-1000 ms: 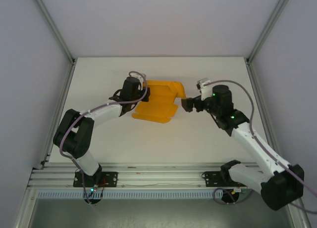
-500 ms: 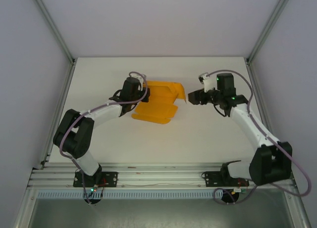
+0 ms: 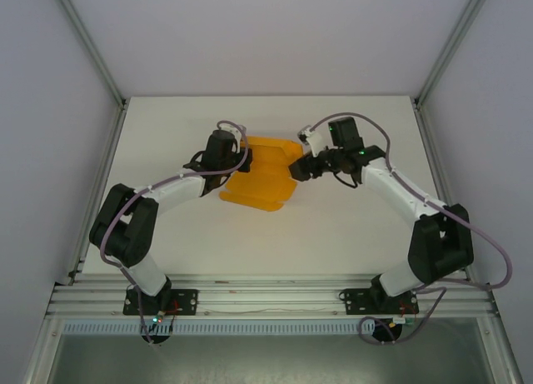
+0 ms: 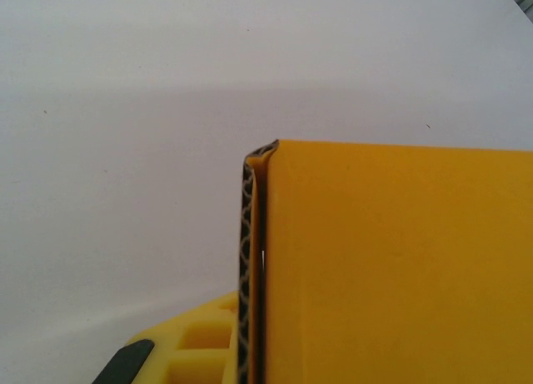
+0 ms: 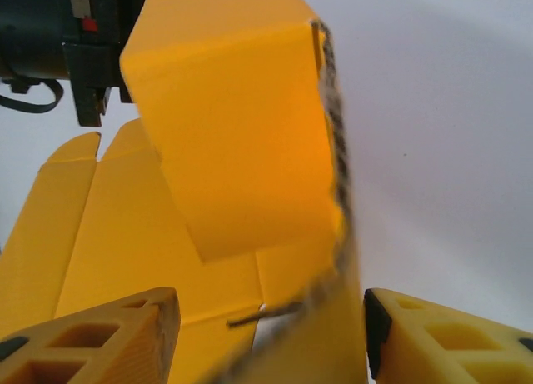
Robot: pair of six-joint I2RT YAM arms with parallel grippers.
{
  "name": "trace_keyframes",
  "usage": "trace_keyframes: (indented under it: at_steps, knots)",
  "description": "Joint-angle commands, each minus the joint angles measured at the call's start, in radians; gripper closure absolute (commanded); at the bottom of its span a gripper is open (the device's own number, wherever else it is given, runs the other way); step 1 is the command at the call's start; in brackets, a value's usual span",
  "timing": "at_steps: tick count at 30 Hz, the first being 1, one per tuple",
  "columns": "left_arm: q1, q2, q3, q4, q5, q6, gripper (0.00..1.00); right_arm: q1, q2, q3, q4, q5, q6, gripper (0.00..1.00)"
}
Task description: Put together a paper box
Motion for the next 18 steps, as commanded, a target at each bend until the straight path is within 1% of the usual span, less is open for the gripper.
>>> trace_keyframes:
  at_steps: [1, 3, 4, 5, 6, 8, 9, 10, 14, 18]
  knots:
    - [-0.007, -0.024, 0.021, -0.026, -0.041, 0.002, 1.0, 0.053, 0.028, 0.058, 0.054, 0.13, 0.061, 0.44]
    - [-0.008, -0.02, 0.027, -0.036, -0.062, -0.002, 1.0, 0.081, 0.032, 0.068, 0.039, 0.179, 0.071, 0.44]
    - [-0.008, -0.018, 0.027, -0.038, -0.07, -0.004, 1.0, 0.09, 0.027, 0.063, 0.036, 0.184, 0.069, 0.42]
    - [-0.008, -0.017, 0.025, -0.038, -0.076, -0.006, 1.0, 0.09, 0.019, 0.052, 0.04, 0.18, 0.077, 0.35]
    - [-0.009, -0.015, 0.025, -0.036, -0.082, -0.006, 1.0, 0.09, 0.005, 0.04, 0.043, 0.188, 0.09, 0.22]
    - [-0.007, -0.018, 0.019, -0.026, -0.079, -0.006, 1.0, 0.088, -0.027, 0.017, 0.034, 0.239, 0.106, 0.19]
    - [-0.005, -0.019, 0.013, -0.019, -0.074, -0.006, 1.0, 0.083, -0.053, 0.006, 0.027, 0.272, 0.11, 0.13]
    - [-0.004, -0.02, 0.011, -0.018, -0.07, -0.005, 1.0, 0.075, -0.08, -0.011, 0.029, 0.299, 0.122, 0.0]
    - [0.001, -0.023, 0.004, -0.017, -0.066, 0.0, 1.0, 0.024, -0.247, -0.118, 0.113, 0.332, 0.176, 0.0]
    - [0.004, -0.026, -0.007, -0.003, -0.055, -0.002, 1.0, -0.065, -0.441, -0.284, 0.267, 0.335, 0.201, 0.0]
